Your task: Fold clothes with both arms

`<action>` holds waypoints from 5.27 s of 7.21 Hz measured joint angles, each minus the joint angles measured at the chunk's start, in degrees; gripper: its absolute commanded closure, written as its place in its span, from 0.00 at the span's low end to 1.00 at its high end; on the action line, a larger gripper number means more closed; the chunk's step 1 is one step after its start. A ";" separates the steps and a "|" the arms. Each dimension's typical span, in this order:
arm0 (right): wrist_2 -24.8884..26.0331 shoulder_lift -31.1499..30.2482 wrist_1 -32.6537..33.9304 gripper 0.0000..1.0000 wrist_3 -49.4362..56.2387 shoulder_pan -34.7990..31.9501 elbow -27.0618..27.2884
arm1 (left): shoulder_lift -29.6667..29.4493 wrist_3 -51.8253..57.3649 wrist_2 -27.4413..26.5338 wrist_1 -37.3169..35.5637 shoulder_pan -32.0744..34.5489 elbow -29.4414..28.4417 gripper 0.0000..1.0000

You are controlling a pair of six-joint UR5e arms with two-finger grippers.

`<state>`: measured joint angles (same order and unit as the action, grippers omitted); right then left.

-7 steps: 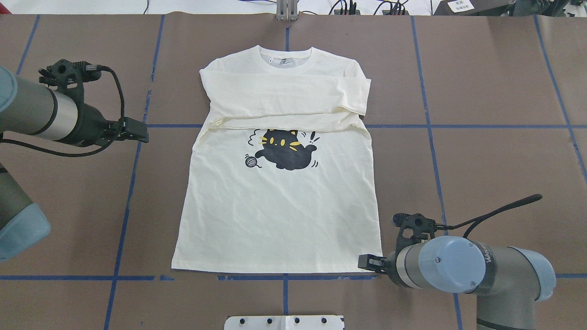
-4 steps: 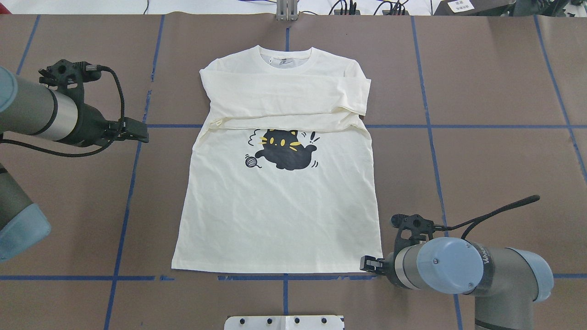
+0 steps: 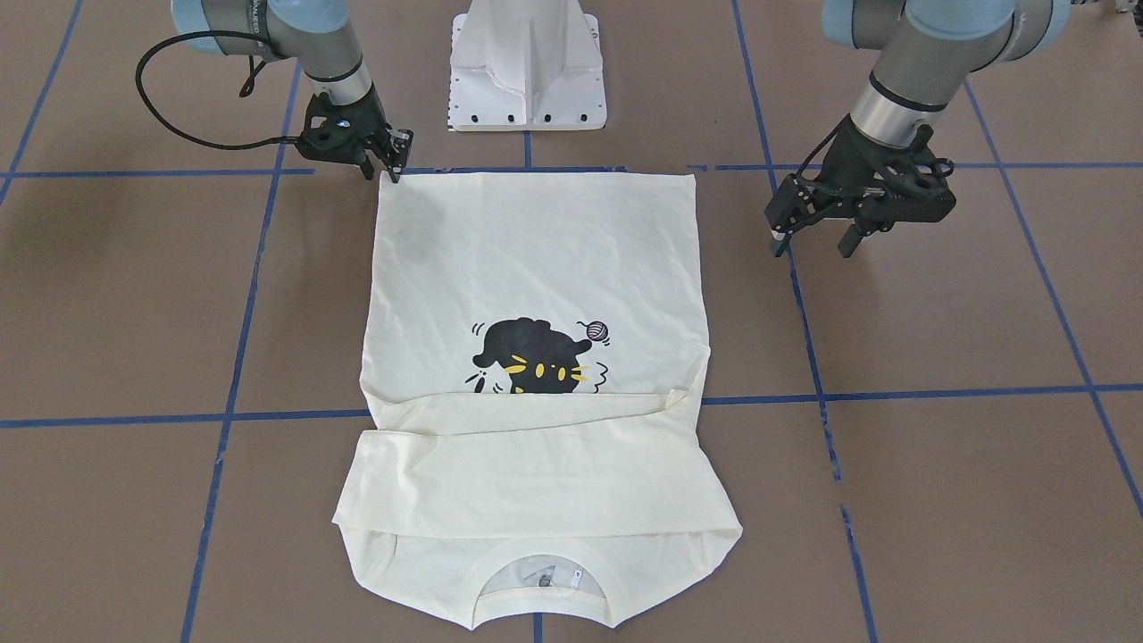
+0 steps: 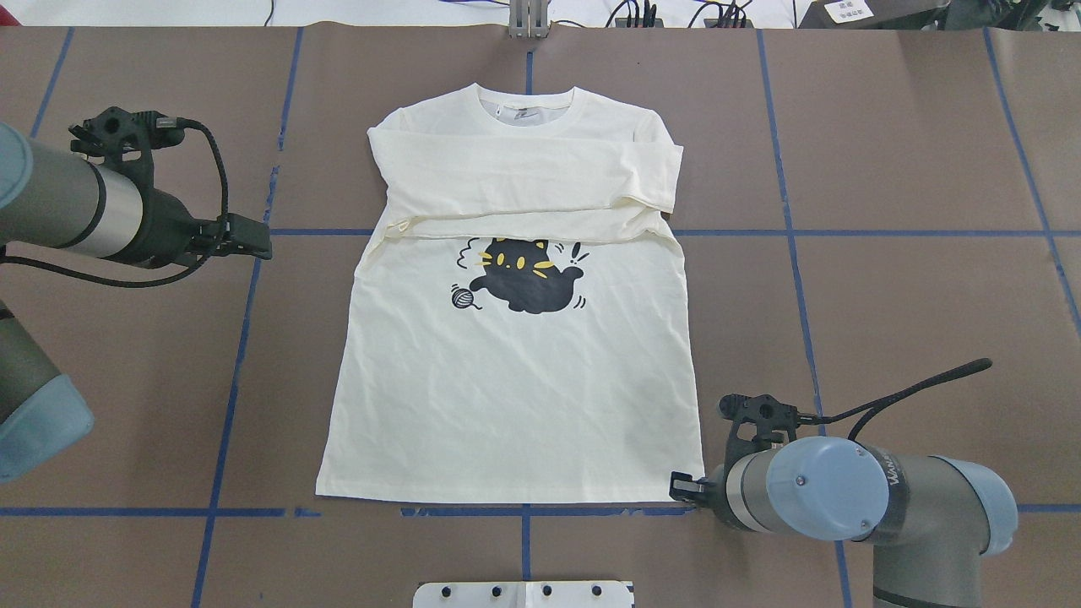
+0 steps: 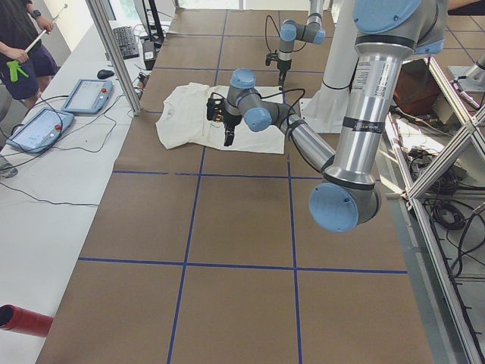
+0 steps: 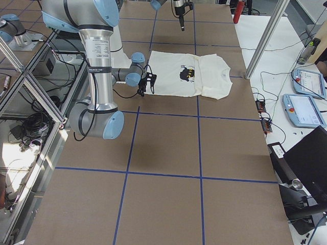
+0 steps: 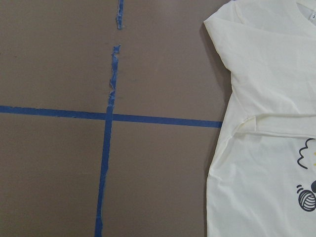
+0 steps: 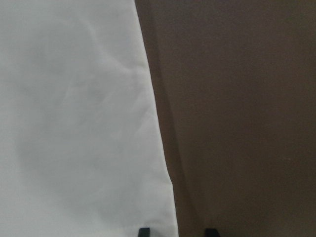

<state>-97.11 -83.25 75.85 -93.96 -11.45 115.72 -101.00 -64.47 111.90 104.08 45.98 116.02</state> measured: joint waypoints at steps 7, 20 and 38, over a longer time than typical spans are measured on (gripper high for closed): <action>-0.03 0.31 -0.11 1.00 -0.40 -0.53 1.52 | -1.02 -5.73 -0.62 0.04 -4.33 -0.14 0.00; -0.30 0.41 -0.17 1.00 -0.46 -3.68 7.56 | 1.27 -33.18 -13.37 -1.37 -30.63 -2.21 0.26; -4.52 -2.62 -0.08 1.00 -0.45 -3.94 12.19 | 1.24 -32.44 -13.19 -9.67 -32.41 6.88 1.00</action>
<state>-101.63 -85.87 75.77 -94.41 -15.39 127.91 -99.76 -96.90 98.71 94.41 13.57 122.90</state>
